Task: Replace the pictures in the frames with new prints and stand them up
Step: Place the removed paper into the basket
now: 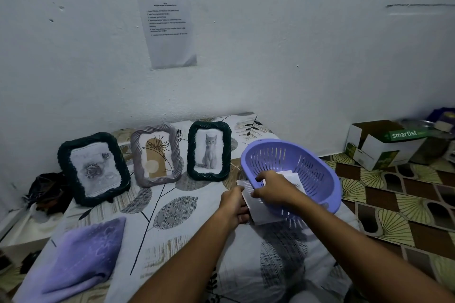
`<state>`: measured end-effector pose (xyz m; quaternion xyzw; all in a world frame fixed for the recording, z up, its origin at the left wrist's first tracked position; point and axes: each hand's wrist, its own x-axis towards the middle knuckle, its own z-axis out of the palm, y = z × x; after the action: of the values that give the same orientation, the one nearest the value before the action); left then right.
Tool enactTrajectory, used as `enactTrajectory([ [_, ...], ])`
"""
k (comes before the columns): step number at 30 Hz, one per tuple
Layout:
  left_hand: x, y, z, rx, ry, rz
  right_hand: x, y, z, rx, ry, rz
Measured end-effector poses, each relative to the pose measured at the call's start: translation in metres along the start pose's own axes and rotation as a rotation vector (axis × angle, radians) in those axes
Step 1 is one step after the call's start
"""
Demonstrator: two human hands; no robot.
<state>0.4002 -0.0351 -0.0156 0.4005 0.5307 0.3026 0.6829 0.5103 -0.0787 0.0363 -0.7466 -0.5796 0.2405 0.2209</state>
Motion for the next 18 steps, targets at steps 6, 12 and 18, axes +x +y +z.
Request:
enactTrajectory([
  [6,-0.001,0.0044,0.0034,0.01,0.017,0.027,-0.0002,0.0023,-0.0009,0.036,0.004,-0.002],
  [12,-0.0045,0.0042,0.0042,-0.155,-0.013,0.013,0.0021,0.0036,-0.0005,0.048,0.005,-0.003],
  [18,-0.0055,0.0048,0.0037,-0.212,-0.037,0.009,0.0054,0.0044,-0.0028,0.053,-0.004,0.007],
])
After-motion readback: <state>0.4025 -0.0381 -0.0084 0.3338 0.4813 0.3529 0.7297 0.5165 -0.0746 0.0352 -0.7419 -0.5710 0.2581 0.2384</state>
